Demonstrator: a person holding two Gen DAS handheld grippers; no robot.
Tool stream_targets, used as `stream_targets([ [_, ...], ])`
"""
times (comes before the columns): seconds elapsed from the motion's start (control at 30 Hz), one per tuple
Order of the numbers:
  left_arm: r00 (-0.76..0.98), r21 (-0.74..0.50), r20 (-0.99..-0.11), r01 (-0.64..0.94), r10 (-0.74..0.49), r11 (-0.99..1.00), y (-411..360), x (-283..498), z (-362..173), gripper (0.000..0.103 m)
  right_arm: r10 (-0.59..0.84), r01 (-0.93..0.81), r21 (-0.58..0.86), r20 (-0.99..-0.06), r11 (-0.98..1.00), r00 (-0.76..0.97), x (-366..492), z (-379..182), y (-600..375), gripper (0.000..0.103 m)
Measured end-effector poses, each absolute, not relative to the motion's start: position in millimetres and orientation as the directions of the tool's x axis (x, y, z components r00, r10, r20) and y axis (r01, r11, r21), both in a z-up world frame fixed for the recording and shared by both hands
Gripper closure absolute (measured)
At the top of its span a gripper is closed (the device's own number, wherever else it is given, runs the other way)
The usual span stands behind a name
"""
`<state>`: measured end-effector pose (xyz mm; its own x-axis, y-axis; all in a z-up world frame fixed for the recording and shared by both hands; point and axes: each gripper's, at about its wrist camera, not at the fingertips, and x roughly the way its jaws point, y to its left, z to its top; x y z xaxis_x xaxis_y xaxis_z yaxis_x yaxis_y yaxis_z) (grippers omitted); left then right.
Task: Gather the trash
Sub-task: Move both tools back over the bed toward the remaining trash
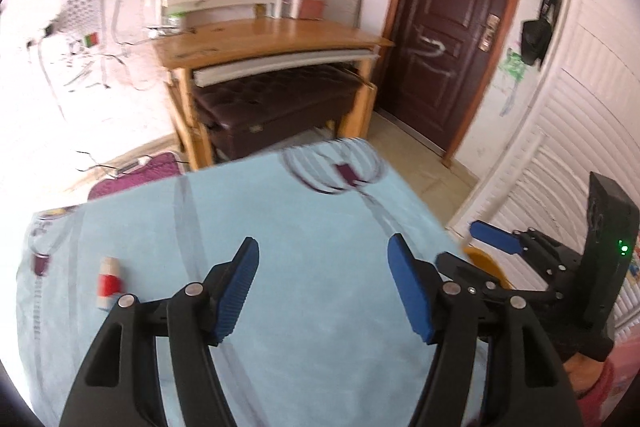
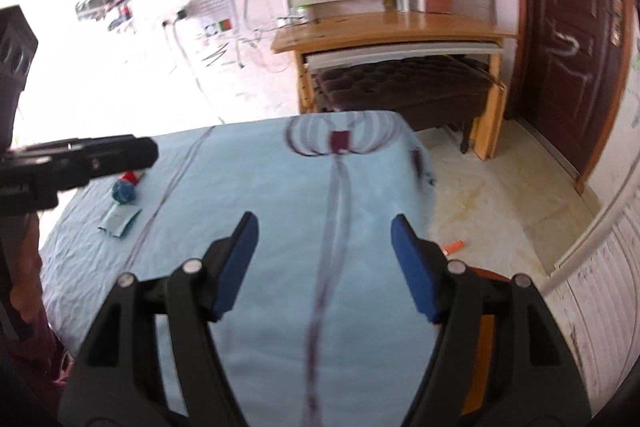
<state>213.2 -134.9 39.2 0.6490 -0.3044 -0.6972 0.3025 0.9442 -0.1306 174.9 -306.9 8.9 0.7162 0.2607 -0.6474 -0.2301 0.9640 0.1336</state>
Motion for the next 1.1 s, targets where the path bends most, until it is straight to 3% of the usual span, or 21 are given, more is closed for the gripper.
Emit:
stream_targets([
  [0.4,0.667,-0.109,-0.716,0.184,-0.205,0.977,-30,237,35,0.037,0.299,-0.357,0.062,-0.688,0.932,0.661,208,14,-202,0.037],
  [1.1,0.606,0.014,-0.795,0.081,-0.038,0.997,45,278,-11,0.036,0.379,-0.564,0.001,-0.742,0.826,0.553,221,7,-76,0.036],
])
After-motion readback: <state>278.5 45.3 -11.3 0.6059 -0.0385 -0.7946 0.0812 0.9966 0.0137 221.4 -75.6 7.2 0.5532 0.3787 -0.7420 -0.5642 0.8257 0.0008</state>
